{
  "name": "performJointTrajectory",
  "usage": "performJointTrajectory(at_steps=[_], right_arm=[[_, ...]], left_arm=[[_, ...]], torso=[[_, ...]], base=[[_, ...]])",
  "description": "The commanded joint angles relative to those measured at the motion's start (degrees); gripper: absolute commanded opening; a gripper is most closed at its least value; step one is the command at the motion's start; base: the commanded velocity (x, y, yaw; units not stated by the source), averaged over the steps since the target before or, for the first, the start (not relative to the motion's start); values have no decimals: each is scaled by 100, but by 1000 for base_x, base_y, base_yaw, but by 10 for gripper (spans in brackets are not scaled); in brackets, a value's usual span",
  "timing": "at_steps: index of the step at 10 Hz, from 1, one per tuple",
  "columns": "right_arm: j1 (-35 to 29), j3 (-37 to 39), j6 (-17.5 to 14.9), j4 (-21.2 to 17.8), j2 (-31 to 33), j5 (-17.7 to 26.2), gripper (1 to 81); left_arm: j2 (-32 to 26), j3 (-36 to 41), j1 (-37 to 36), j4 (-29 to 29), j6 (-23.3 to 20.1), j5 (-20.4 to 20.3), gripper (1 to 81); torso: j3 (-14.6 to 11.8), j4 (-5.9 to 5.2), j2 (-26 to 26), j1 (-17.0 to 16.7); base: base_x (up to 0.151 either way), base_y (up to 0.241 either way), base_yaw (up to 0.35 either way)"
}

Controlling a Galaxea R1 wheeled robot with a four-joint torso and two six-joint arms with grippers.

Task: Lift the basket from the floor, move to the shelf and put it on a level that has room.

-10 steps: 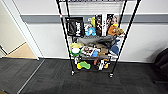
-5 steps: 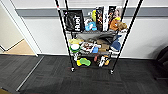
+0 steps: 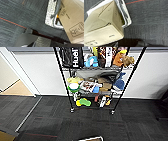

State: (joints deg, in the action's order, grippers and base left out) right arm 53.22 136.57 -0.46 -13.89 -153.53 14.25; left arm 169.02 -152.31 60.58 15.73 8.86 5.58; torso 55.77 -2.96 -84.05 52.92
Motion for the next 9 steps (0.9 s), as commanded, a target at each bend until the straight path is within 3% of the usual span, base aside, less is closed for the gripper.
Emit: performJointTrajectory(at_steps=[1,2,8,9], right_arm=[[-535,-44,20,-141,92,421,811],[-614,-44,38,-141,48,499,811],[-808,18,38,-229,-31,623,811],[-808,18,38,-246,-14,623,811]], left_arm=[[-52,-18,-577,18,-7,514,811],[-17,-18,-656,1,-16,663,811],[97,-18,-894,-35,-16,699,811],[123,-18,-911,-35,-16,699,811]], torso=[[-2,0,-569,367],[30,0,-700,450],[92,0,-1825,1158],[415,0,-1994,1263]], base=[[0,0,0],[0,0,0],[0,0,0],[0,0,0]])
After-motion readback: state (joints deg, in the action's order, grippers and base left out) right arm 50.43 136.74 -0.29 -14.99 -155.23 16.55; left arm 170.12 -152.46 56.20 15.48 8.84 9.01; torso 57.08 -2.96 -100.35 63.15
